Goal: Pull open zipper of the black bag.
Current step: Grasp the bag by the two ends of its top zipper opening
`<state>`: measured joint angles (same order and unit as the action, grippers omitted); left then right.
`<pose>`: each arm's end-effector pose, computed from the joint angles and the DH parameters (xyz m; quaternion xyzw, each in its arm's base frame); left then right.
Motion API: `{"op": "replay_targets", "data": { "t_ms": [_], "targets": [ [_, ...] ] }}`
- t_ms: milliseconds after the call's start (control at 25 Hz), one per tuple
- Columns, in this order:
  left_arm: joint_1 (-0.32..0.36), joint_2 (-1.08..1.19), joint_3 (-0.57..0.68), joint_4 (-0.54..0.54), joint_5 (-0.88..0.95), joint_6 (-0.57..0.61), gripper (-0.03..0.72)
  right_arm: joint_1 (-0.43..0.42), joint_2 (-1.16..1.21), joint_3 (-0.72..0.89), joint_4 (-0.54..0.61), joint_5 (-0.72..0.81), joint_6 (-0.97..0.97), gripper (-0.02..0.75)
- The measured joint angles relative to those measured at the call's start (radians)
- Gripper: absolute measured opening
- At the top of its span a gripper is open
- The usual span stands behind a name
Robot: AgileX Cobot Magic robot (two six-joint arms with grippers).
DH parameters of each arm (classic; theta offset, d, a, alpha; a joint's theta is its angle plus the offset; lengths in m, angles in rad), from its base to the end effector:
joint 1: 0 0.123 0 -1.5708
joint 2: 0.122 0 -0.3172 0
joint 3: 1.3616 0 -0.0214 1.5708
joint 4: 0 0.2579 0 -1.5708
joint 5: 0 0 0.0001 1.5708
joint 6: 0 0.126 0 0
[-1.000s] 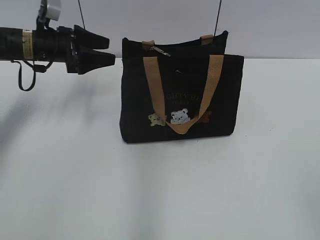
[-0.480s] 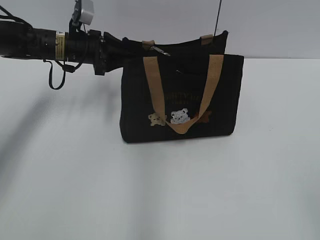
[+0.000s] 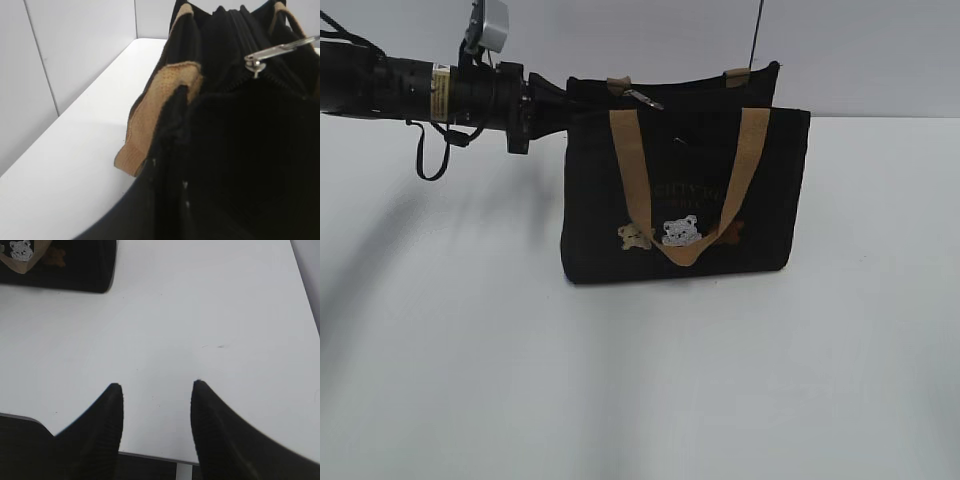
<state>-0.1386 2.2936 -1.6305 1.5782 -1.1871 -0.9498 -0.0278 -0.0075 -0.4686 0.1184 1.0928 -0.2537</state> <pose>0.4834 -0.1854 0.1846 0.5208 0.5775 -0.3818 0.4994 0.0001 0.0132 0.2520 -0.1001 0.8602 -0.0111 0.5000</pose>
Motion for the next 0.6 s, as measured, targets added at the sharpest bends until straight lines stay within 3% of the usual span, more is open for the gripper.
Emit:
{"op": "replay_targets", "data": {
  "t_ms": [600],
  "targets": [
    [0.0, 0.0, 0.0, 0.009, -0.016, 0.0, 0.027, 0.0, 0.0, 0.0, -0.052, 0.0, -0.005, 0.34]
  ]
}}
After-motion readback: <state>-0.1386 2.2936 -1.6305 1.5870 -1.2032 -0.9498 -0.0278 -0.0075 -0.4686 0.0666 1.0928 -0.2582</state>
